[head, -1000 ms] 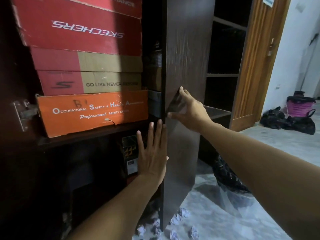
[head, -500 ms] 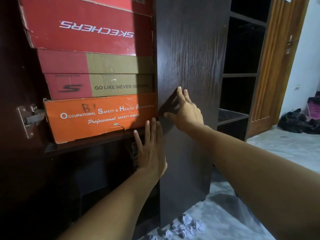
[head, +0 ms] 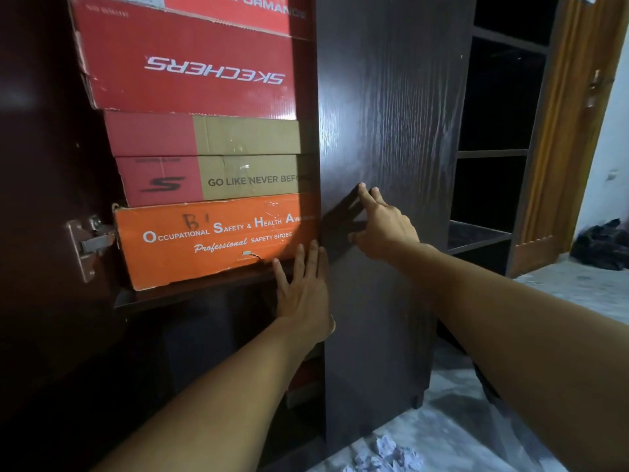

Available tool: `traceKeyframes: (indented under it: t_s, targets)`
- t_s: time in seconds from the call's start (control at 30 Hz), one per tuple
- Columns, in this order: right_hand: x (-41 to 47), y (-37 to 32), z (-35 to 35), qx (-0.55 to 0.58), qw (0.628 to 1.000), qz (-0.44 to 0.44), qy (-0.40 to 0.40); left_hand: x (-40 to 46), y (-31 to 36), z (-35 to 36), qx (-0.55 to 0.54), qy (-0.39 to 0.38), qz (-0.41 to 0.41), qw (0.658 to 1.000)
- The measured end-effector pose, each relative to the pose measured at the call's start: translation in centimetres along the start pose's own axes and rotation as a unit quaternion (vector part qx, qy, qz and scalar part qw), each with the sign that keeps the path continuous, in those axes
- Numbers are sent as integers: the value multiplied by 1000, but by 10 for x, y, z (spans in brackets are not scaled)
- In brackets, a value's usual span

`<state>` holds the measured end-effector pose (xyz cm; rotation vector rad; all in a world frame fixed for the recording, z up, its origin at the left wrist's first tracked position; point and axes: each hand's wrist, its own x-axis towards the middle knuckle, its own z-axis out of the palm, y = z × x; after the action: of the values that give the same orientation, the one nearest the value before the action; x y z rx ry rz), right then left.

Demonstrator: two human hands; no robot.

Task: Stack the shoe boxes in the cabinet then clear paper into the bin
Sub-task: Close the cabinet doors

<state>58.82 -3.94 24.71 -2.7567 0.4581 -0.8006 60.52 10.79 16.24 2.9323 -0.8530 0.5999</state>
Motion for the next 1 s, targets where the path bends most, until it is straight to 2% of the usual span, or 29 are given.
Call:
traceKeyframes:
  t_s: [0.3, 0.57, 0.67, 0.8, 0.9, 1.0]
  targets:
    - [-51, -26, -85, 8, 999, -36, -24, -71, 5, -76, -29, -18, 8, 999]
    - [-133, -97, -194, 69, 990, -122, -14, -187, -14, -184, -10, 66, 24, 997]
    - [-163, -134, -231, 123, 979, -163, -12, -236, -32, -213, 4, 147, 73, 986]
    - [-193, -181, -260, 189, 962, -199, -2, -285, -62, -236, -2, 339, 135, 931]
    - [-212, -216, -269, 239, 944, -224, -32, -310, -92, -244, -57, 429, 106, 895]
    - [-226, -246, -266, 216, 937, -272, -37, -320, -122, -239, -179, 422, 37, 888]
